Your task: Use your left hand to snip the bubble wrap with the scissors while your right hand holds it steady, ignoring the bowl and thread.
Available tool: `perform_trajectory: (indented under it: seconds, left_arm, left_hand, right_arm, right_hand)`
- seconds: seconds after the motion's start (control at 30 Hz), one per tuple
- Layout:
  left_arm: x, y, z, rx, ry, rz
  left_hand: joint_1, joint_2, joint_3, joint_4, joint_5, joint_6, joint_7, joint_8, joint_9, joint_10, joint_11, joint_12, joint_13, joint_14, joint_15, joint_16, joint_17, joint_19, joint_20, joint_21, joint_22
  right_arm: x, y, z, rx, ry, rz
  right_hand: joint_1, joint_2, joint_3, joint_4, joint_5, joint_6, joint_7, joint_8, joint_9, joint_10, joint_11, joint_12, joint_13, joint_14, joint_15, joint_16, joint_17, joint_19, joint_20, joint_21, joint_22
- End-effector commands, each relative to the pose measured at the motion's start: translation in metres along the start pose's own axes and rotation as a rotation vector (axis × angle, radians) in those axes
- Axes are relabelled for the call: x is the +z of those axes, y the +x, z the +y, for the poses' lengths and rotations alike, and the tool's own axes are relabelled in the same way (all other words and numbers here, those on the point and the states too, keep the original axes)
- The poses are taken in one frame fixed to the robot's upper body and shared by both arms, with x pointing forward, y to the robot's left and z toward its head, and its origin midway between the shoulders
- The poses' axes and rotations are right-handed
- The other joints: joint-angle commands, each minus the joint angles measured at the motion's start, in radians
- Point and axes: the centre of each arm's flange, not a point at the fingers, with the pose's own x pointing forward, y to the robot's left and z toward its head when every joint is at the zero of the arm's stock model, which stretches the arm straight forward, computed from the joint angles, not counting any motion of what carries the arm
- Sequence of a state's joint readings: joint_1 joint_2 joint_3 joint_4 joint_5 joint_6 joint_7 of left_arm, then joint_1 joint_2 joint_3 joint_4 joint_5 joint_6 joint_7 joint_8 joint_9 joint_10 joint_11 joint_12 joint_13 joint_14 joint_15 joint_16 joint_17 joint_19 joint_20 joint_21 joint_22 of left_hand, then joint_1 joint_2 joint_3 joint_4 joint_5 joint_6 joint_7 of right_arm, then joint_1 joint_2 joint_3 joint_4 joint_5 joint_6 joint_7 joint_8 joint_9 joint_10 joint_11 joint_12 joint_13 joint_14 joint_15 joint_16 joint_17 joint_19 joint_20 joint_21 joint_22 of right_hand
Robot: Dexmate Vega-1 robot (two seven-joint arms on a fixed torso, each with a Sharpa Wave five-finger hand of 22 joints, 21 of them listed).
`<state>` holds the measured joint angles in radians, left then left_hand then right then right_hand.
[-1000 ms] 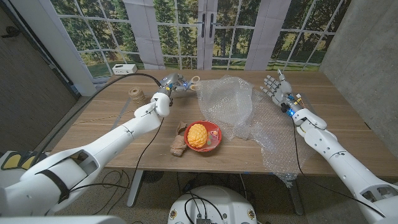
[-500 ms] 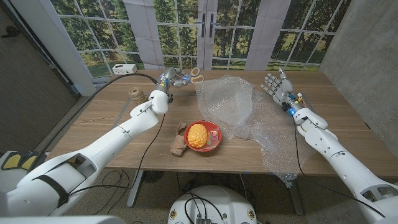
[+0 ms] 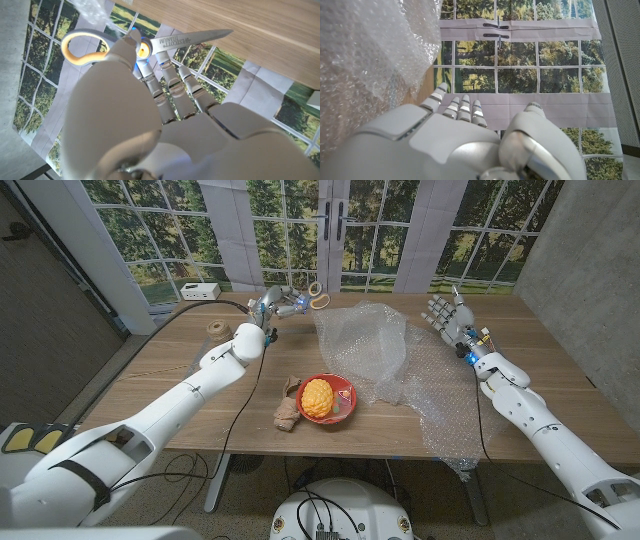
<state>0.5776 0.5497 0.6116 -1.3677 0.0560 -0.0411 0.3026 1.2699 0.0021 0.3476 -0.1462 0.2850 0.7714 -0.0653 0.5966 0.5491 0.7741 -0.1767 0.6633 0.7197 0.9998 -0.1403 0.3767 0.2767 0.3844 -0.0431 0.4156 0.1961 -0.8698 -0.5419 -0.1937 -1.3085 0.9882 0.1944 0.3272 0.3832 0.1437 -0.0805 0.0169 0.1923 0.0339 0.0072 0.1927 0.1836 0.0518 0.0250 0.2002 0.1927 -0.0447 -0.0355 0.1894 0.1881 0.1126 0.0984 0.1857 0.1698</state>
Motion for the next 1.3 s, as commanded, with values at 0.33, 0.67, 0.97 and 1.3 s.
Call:
perform_trajectory:
  seconds: [0.33, 0.67, 0.97, 1.3]
  left_arm:
    - [-0.004, -0.008, 0.005, 0.033, -0.149, -0.104]
    - [-0.018, 0.000, 0.008, -0.041, -0.412, -0.087]
    - [-0.016, 0.014, 0.012, -0.115, -0.510, -0.115]
    - [-0.006, 0.014, 0.016, -0.122, -0.528, -0.149]
  left_hand:
    - [0.054, 0.148, -0.035, -0.010, -0.097, -0.015, 0.019, -0.016, -0.018, -0.065, -0.001, -0.033, 0.109, 0.060, -0.103, -0.008, -0.016, 0.011, -0.082, -0.023, -0.023]
    - [0.063, 0.147, -0.039, -0.011, -0.102, 0.004, 0.022, -0.015, -0.032, -0.055, 0.007, -0.045, 0.098, 0.075, -0.103, -0.005, -0.009, 0.002, -0.085, -0.038, -0.024]
    - [0.068, 0.145, -0.044, -0.011, -0.103, 0.010, 0.021, -0.018, -0.043, -0.041, 0.014, -0.055, 0.084, 0.078, -0.103, -0.007, -0.005, 0.001, -0.086, -0.048, -0.025]
    - [0.071, 0.144, -0.048, -0.010, -0.102, 0.012, 0.021, -0.020, -0.052, -0.037, 0.008, -0.062, 0.082, 0.077, -0.103, -0.010, -0.002, -0.001, -0.087, -0.058, -0.026]
  right_arm:
    - [0.001, -0.002, -0.002, -0.006, 0.001, -0.022]
    - [0.000, -0.001, 0.001, -0.008, 0.000, -0.032]
    - [0.001, -0.001, 0.004, -0.008, -0.003, -0.043]
    - [0.002, -0.006, 0.005, -0.017, -0.004, -0.053]
  right_hand:
    - [-0.011, 0.002, 0.007, 0.000, 0.000, 0.001, -0.006, 0.001, 0.002, 0.004, -0.005, 0.000, 0.003, 0.003, 0.002, 0.008, 0.002, 0.008, 0.003, 0.005, 0.002]
    - [-0.012, 0.001, 0.009, 0.000, -0.001, 0.002, -0.006, 0.001, 0.002, 0.004, -0.005, 0.000, 0.003, 0.003, 0.002, 0.008, 0.002, 0.008, 0.003, 0.005, 0.002]
    - [-0.012, 0.001, 0.010, 0.000, -0.001, 0.003, -0.006, 0.001, 0.002, 0.004, -0.005, 0.000, 0.003, 0.003, 0.002, 0.008, 0.002, 0.008, 0.003, 0.005, 0.002]
    - [-0.013, 0.001, 0.012, 0.000, -0.001, 0.003, -0.007, 0.001, 0.002, 0.004, -0.005, 0.000, 0.003, 0.003, 0.002, 0.008, 0.002, 0.008, 0.003, 0.005, 0.002]
